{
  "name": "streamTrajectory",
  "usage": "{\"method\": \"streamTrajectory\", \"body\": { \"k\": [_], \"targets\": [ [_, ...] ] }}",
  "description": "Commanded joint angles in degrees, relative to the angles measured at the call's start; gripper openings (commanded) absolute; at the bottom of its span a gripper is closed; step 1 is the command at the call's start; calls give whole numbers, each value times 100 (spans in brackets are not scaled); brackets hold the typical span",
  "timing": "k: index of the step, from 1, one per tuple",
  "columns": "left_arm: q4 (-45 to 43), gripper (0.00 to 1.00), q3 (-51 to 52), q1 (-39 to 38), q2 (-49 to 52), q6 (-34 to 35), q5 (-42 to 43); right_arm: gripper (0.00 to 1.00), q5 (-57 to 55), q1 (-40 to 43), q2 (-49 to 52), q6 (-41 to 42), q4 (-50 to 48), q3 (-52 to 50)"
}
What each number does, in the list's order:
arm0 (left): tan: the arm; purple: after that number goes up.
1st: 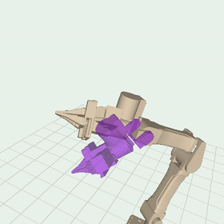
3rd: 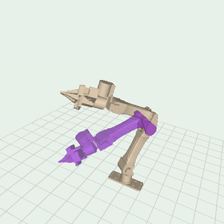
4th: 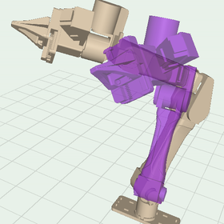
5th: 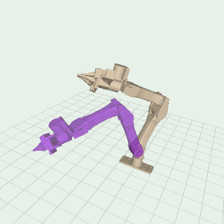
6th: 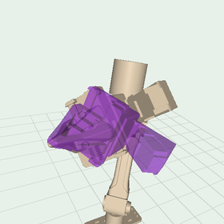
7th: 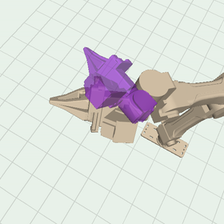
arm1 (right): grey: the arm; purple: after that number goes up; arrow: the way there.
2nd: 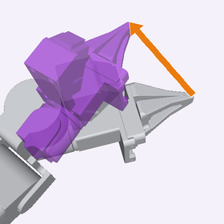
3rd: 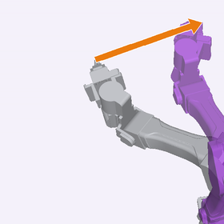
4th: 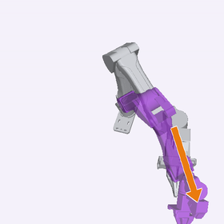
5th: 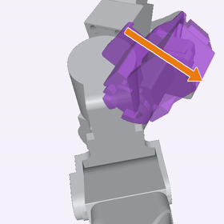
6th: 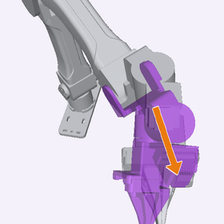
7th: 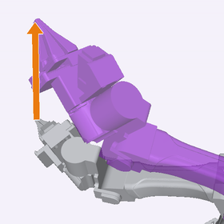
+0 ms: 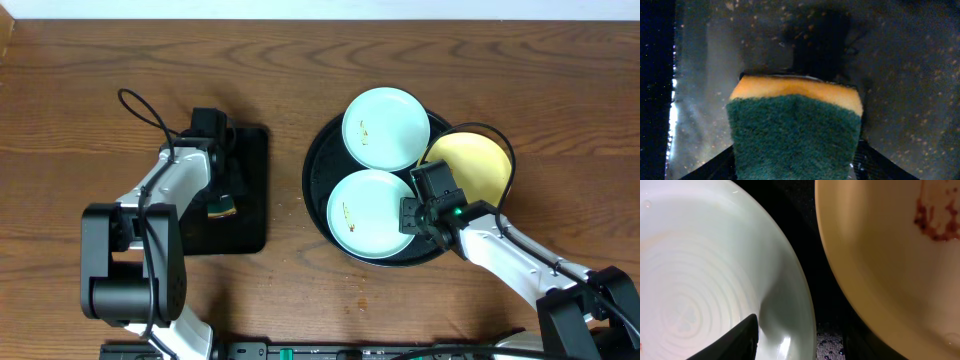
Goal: Clean dirty plates on tray and stack at the side
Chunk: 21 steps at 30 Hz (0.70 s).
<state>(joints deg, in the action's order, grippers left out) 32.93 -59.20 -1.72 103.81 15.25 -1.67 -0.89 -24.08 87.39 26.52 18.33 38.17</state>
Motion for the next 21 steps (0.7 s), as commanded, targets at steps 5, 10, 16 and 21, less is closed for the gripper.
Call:
{"method": "streamTrajectory", "body": {
  "k": [5,10,16,21],
  "targets": [
    [186,8,7,4,297,-44,-133,55,-15,-74,37,-2,52,-37],
    [693,7,-190,2,-605,-66,-57,55,-15,-74,37,-2,52,-37],
    [612,7,-66,0,-2304,-214,-98,68,-13,-74,37,-2,52,-37],
    [610,8,13,0,-2828,-258,-94,70,-13,-74,37,-2,57,-37]
  ]
}}
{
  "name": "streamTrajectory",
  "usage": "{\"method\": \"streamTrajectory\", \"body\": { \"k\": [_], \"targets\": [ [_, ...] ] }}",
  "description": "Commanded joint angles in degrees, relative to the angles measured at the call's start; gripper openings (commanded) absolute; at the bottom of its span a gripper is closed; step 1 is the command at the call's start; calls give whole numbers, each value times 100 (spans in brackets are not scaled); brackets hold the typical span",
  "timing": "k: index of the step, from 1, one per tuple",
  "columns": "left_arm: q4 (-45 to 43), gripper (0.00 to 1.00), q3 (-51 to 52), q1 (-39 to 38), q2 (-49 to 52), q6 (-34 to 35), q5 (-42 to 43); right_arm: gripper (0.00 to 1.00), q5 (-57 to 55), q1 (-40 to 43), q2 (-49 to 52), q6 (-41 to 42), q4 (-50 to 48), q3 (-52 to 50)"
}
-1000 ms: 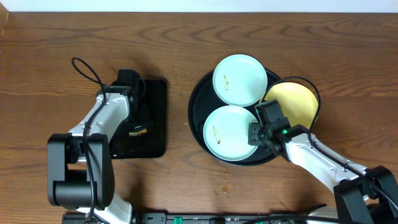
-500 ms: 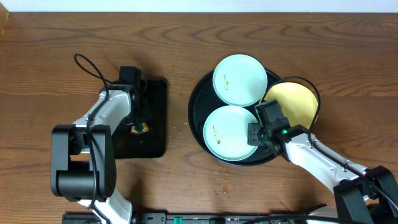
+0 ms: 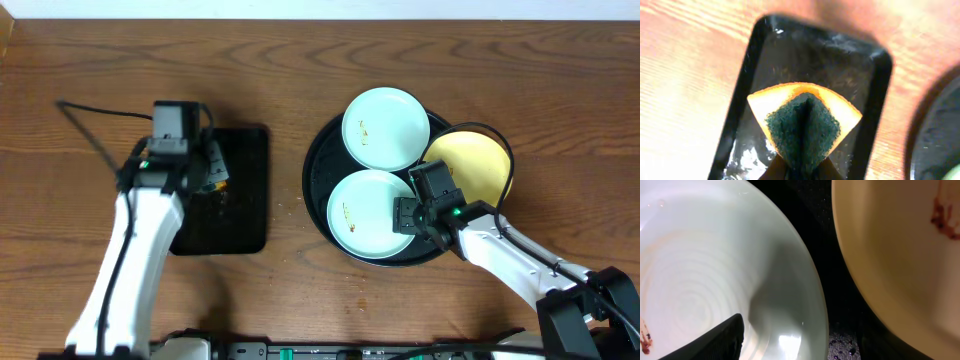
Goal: Clean dirty plates on tray and stack at the side
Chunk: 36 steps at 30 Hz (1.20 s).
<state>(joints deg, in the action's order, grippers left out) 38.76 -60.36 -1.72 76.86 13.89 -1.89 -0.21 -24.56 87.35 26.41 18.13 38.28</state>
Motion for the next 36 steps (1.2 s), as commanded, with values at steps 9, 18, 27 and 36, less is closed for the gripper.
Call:
{"method": "streamTrajectory", "body": {
  "k": [9,18,27,36],
  "targets": [
    [26,7,129,2,-133,-120,46,57,-83,-26,42,9,70,-48],
    [129,8,129,2,-120,-120,125,14,-85,-26,42,9,11,-48],
    [-59,8,129,2,-42,-295,122,1,-105,-26,42,7,-57,-48],
    [-37,8,127,2,61,-295,282,1,-105,-26,42,7,-59,-48]
  ]
}}
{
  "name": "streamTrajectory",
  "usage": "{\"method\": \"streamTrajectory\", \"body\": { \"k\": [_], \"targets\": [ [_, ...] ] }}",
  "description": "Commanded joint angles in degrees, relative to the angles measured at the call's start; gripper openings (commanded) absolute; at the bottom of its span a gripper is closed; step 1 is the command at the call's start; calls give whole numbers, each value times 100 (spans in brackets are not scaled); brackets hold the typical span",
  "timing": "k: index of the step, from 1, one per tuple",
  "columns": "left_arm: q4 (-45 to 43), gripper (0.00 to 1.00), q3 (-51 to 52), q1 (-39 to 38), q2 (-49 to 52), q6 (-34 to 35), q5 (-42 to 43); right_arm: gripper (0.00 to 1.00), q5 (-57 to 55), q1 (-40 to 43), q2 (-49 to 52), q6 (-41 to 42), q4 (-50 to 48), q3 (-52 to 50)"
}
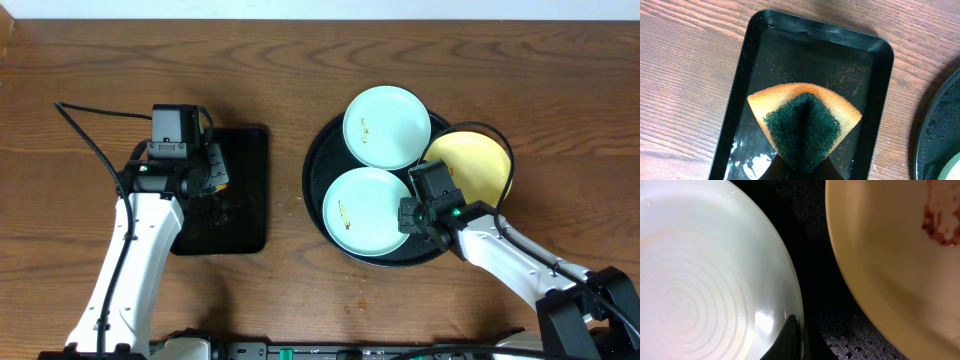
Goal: Clean dirty plates on tray and stack at the side
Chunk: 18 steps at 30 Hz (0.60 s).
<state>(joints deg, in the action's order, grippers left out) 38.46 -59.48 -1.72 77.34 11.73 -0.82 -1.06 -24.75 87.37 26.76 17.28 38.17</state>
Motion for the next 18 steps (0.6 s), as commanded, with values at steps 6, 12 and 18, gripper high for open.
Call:
{"method": "streamTrajectory", "body": {
  "k": [6,12,18],
  "targets": [
    [37,8,42,0,15,-79,339,24,-48,-7,39,-28,-31,-37],
    [33,8,42,0,15,-81,321,1,-170,-7,39,-28,-127,-37],
    [4,7,61,0,15,-92,179,1,-170,-7,39,-28,-125,-37]
  ]
}}
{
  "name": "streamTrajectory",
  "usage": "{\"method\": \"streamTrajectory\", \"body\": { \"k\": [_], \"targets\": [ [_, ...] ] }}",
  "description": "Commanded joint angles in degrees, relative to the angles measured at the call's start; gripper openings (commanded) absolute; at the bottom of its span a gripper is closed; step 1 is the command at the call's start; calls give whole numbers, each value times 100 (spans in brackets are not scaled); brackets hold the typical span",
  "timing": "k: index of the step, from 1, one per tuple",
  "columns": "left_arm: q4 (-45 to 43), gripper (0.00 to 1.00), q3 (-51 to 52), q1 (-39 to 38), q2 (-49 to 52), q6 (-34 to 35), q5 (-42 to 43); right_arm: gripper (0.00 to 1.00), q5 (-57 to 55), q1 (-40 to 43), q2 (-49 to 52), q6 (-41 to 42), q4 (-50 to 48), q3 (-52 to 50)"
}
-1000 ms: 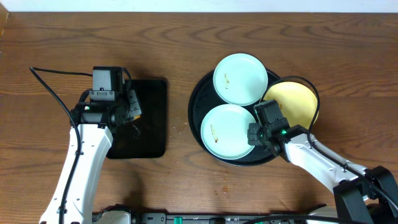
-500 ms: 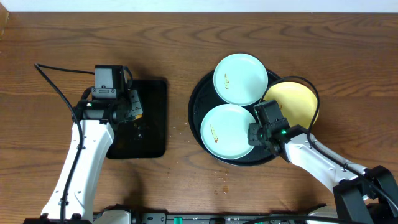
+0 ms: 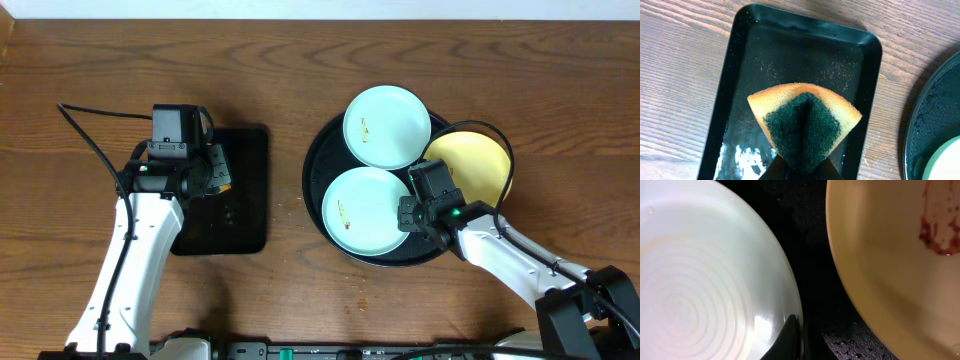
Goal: Clean dirty plates on tray and stack at the side
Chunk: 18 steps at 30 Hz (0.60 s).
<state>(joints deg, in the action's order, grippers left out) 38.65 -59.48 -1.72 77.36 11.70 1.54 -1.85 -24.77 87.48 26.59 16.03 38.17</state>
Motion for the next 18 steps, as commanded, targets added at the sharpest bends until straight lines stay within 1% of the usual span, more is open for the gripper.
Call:
{"method": "streamTrajectory", "body": {
  "k": [1,5,9,13,18],
  "targets": [
    [-22,8,59,0,13,-90,-44,1,-92,-4,28,-11,2,-37],
    [197,7,-92,-4,13,-98,-9,1,-92,-4,28,-11,-2,-37],
    [402,8,-402,-131,13,-315,632,1,-90,-4,28,-11,0,-37],
    [457,8,-463,-533,33,-315,688,1,-90,-7,28,-11,2,-37],
    [258,7,-463,-1292,472,-391,691,1,-90,-4,28,-11,2,-37]
  ]
}}
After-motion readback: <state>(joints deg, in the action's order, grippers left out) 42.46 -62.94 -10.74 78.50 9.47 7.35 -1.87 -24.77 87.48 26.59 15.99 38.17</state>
